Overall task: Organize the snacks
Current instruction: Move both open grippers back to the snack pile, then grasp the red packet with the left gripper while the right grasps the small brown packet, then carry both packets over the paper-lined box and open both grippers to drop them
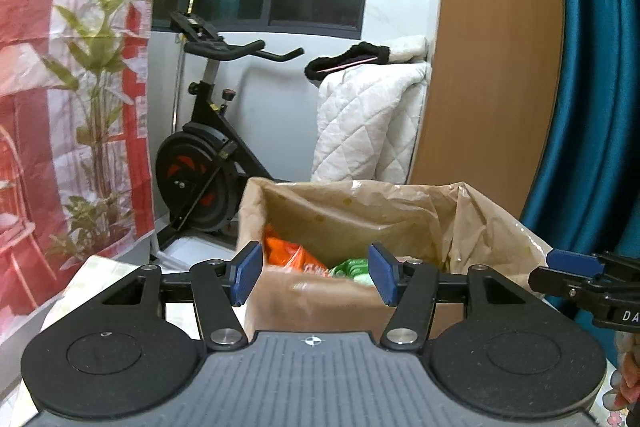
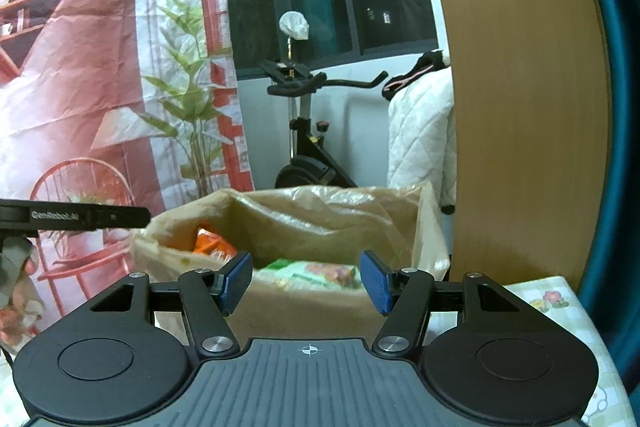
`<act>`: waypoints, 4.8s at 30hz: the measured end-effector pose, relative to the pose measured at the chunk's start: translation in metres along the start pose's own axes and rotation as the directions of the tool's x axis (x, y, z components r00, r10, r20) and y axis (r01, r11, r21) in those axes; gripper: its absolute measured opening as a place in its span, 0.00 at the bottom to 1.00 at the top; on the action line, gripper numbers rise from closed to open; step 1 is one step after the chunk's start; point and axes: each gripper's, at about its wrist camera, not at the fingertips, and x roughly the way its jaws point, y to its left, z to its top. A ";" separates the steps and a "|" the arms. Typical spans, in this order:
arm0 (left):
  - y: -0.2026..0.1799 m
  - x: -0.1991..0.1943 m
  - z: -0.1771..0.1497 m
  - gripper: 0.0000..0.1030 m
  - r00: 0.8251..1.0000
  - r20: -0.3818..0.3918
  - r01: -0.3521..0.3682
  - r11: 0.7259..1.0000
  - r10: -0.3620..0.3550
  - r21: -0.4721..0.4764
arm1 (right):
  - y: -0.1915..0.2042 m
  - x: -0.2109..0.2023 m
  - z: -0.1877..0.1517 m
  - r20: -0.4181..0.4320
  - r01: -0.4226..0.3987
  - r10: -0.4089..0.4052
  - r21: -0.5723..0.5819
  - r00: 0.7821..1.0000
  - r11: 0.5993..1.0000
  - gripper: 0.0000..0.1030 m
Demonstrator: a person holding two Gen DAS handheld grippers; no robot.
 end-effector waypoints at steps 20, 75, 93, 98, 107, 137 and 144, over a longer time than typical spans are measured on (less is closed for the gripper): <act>0.030 -0.032 -0.063 0.58 0.989 -0.100 -0.128 0.976 0.112 -0.175 | 0.008 -0.007 -0.048 -0.134 -0.105 0.103 -0.006 0.986 0.994 0.54; -0.053 0.075 -0.160 0.33 0.895 -0.446 -0.075 0.991 0.019 -0.107 | -0.096 0.057 -0.165 -0.294 0.123 -0.096 0.075 0.951 0.990 0.42; -0.102 0.107 -0.150 0.49 0.888 -0.418 -0.200 0.980 0.190 0.020 | -0.101 0.056 -0.170 -0.296 0.125 -0.082 0.129 0.952 0.984 0.42; -0.096 0.086 -0.158 0.48 0.898 -0.419 -0.133 0.991 0.132 0.028 | -0.101 0.056 -0.170 -0.293 0.120 -0.077 0.133 0.953 0.984 0.42; -0.082 0.055 -0.170 0.48 0.905 -0.417 -0.089 0.996 0.086 0.011 | -0.098 0.059 -0.170 -0.307 0.144 -0.103 0.116 0.946 0.983 0.43; -0.031 0.000 -0.144 0.48 0.962 -0.261 -0.111 0.990 0.085 -0.087 | -0.090 0.006 -0.144 -0.179 0.225 -0.202 0.122 0.963 0.967 0.16; -0.021 -0.035 -0.104 0.48 0.989 -0.078 -0.134 0.986 0.126 -0.101 | -0.076 -0.020 -0.085 0.002 0.202 -0.203 0.079 0.979 0.976 0.16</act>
